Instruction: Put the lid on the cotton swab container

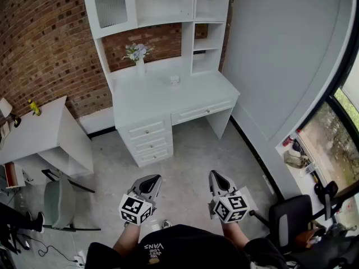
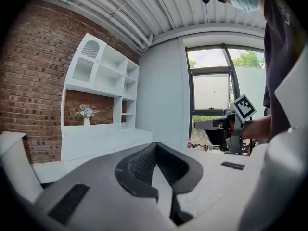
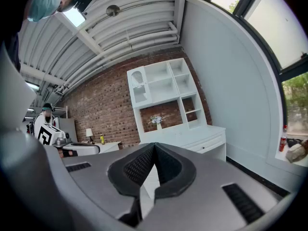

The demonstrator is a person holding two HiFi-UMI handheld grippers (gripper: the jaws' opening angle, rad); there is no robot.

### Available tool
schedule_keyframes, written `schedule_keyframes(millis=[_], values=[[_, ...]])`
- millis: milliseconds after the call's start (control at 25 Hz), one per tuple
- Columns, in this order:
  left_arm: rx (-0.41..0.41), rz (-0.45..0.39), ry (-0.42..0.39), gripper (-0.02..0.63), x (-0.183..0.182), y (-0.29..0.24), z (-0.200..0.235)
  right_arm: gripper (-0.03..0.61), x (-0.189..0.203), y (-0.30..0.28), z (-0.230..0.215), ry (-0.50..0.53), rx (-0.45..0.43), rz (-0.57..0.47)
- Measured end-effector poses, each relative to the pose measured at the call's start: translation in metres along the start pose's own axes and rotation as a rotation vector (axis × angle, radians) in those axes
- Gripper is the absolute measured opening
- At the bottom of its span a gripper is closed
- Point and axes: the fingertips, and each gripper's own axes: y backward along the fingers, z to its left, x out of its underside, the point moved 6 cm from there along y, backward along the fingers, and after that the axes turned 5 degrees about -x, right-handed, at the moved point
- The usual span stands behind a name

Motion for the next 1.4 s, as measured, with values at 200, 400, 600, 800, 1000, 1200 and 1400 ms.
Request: schedule_keyframes(millis=[200, 400, 600, 800, 1000, 1200, 1400], values=[[0.005, -0.007, 0.004, 0.005, 0.000, -0.002, 0.021, -0.002, 0.001, -0.018, 0.010, 0.008, -0.004, 0.001], [0.033, -0.004, 0.011, 0.005, 0.002, -0.005, 0.041, -0.002, 0.005, -0.033, 0.019, 0.007, 0.016, 0.005], [0.061, -0.007, 0.014, 0.005, 0.005, -0.006, 0.065, -0.002, 0.005, -0.050, 0.031, 0.016, 0.012, -0.011], [0.115, -0.019, 0.034, 0.009, 0.005, -0.008, 0.083, -0.002, 0.006, -0.064, 0.042, 0.034, 0.038, -0.010], [0.121, -0.017, 0.065, 0.012, 0.010, -0.012, 0.101, 0.058, 0.008, -0.080, 0.043, 0.024, 0.035, 0.003], [0.121, -0.004, 0.104, 0.091, 0.014, -0.035, 0.109, 0.132, 0.007, -0.099, 0.021, 0.028, 0.036, 0.027], [0.096, 0.002, 0.114, 0.148, 0.008, -0.073, 0.119, 0.210, -0.002, -0.132, -0.012, 0.033, 0.004, 0.041]])
